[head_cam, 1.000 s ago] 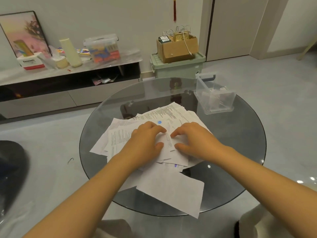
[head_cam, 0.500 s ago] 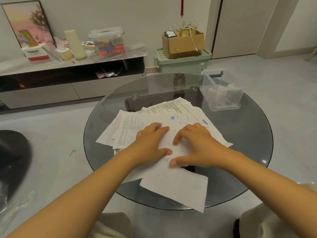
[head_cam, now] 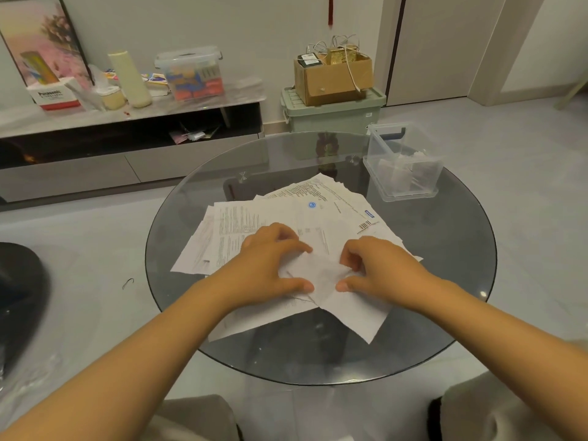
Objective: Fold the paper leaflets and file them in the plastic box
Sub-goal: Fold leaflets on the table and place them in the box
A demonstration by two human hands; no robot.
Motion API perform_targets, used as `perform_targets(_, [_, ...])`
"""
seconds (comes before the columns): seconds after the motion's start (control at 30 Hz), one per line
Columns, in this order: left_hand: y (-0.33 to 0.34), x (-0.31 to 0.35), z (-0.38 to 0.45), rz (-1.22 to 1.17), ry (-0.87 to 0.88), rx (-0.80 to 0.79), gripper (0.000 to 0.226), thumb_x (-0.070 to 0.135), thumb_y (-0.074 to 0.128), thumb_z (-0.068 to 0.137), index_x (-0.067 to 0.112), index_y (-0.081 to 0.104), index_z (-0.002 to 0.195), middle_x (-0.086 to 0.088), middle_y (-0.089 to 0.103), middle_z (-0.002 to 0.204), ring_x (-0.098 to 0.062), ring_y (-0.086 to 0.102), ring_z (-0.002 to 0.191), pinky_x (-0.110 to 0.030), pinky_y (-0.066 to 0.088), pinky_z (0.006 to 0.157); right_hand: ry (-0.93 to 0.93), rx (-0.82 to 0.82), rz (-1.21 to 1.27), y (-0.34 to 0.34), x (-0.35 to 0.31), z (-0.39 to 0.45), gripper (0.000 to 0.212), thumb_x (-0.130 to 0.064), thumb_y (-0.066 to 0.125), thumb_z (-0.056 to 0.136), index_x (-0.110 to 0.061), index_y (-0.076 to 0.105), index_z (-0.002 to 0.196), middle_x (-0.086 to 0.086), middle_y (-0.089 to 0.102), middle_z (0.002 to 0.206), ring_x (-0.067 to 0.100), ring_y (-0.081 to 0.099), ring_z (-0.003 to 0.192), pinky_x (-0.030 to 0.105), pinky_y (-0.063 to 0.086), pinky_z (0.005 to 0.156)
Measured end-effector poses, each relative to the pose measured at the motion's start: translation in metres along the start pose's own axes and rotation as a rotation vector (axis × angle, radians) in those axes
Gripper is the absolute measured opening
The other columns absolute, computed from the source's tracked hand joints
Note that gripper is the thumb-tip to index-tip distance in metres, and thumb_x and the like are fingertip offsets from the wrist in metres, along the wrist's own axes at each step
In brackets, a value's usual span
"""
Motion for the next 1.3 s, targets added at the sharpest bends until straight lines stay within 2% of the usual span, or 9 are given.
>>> perform_targets(0.13, [0.003, -0.001, -0.004, -0.058, -0.034, -0.01, 0.071, 0.053, 0.069, 0.076, 0.035, 0.038, 0.138, 0.012, 0.034, 0.136, -0.011, 0.031, 0.128, -0.037, 0.028, 0.111, 0.098, 0.029, 0.224, -0.004, 0.013, 0.0, 0.025, -0.028, 0.073, 0.078, -0.024, 0.05, 0.07, -0.009, 0.052, 0.071, 0.004, 0.045, 0.062, 0.013, 0.035, 0.052])
perform_targets(0.27, [-0.015, 0.001, -0.003, -0.238, -0.065, 0.128, 0.053, 0.047, 0.069, 0.078, 0.033, 0.05, 0.125, 0.014, 0.048, 0.128, -0.005, 0.043, 0.12, -0.028, 0.033, 0.106, 0.137, 0.144, 0.427, -0.03, 0.017, -0.001, 0.018, -0.026, 0.075, 0.078, -0.019, 0.06, 0.071, -0.007, 0.058, 0.073, 0.002, 0.046, 0.056, 0.004, 0.035, 0.046])
perform_targets(0.37, [-0.029, 0.0, -0.002, -0.42, -0.128, 0.241, 0.023, 0.04, 0.069, 0.08, 0.037, 0.059, 0.1, 0.017, 0.058, 0.104, 0.003, 0.054, 0.095, -0.008, 0.037, 0.078, 0.173, 0.16, 0.655, -0.036, 0.019, -0.001, 0.014, -0.022, 0.074, 0.079, -0.01, 0.069, 0.081, 0.0, 0.062, 0.068, 0.006, 0.048, 0.046, 0.009, 0.036, 0.045])
perform_targets(0.5, [-0.038, -0.003, 0.002, -0.576, -0.171, 0.319, 0.016, 0.036, 0.067, 0.083, 0.036, 0.063, 0.099, 0.015, 0.062, 0.096, -0.003, 0.055, 0.075, -0.015, 0.04, 0.07, 0.194, 0.212, 0.846, -0.04, 0.021, -0.001, 0.011, -0.015, 0.068, 0.084, -0.005, 0.069, 0.089, 0.005, 0.066, 0.064, 0.006, 0.058, 0.047, 0.017, 0.043, 0.046])
perform_targets(0.77, [-0.043, -0.008, 0.002, -0.959, -0.304, 0.379, 0.034, 0.041, 0.055, 0.091, 0.022, 0.06, 0.119, 0.007, 0.066, 0.106, -0.006, 0.064, 0.086, -0.023, 0.044, 0.07, -0.01, 0.35, 0.993, -0.064, 0.006, 0.004, 0.007, -0.012, 0.062, 0.088, -0.008, 0.068, 0.088, 0.01, 0.073, 0.089, 0.017, 0.07, 0.085, 0.024, 0.056, 0.079])
perform_targets(0.87, [-0.048, -0.011, 0.002, -0.908, -0.298, 0.393, 0.021, 0.034, 0.058, 0.091, 0.022, 0.067, 0.106, 0.005, 0.069, 0.094, -0.005, 0.063, 0.082, -0.022, 0.041, 0.069, 0.005, 0.297, 1.004, -0.056, 0.003, 0.005, 0.013, -0.019, 0.064, 0.086, -0.006, 0.067, 0.084, 0.01, 0.072, 0.091, 0.018, 0.07, 0.085, 0.022, 0.056, 0.079])
perform_targets(1.0, [-0.028, -0.016, -0.001, -0.662, -0.36, 0.312, 0.016, 0.032, 0.064, 0.087, 0.023, 0.063, 0.074, 0.003, 0.068, 0.063, -0.003, 0.058, 0.058, -0.022, 0.036, 0.059, 0.184, 0.196, 0.764, -0.024, 0.018, 0.007, 0.025, -0.03, 0.069, 0.083, -0.012, 0.059, 0.068, 0.005, 0.061, 0.073, 0.016, 0.057, 0.063, 0.018, 0.046, 0.059])
perform_targets(1.13, [-0.012, -0.012, 0.002, -0.418, -0.341, 0.278, 0.017, 0.032, 0.061, 0.089, 0.024, 0.055, 0.074, 0.0, 0.067, 0.061, -0.009, 0.061, 0.062, -0.024, 0.044, 0.064, 0.274, 0.184, 0.521, -0.008, 0.027, 0.008, 0.028, -0.032, 0.07, 0.081, -0.017, 0.053, 0.066, -0.002, 0.055, 0.063, 0.009, 0.047, 0.058, 0.019, 0.034, 0.053])
perform_targets(1.3, [-0.012, -0.005, 0.006, -0.194, -0.303, 0.288, 0.023, 0.031, 0.066, 0.085, 0.027, 0.047, 0.096, 0.012, 0.055, 0.082, -0.007, 0.054, 0.075, -0.019, 0.039, 0.061, 0.272, 0.232, 0.334, -0.006, 0.024, 0.007, 0.021, -0.026, 0.071, 0.079, -0.017, 0.052, 0.086, -0.008, 0.054, 0.07, 0.012, 0.052, 0.072, 0.021, 0.04, 0.06])
Point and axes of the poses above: each hand's wrist, its own z-axis towards the middle knuckle, its own y-axis out of the palm, x = y × z, the point moved 10 cm from there along z, towards the middle knuckle
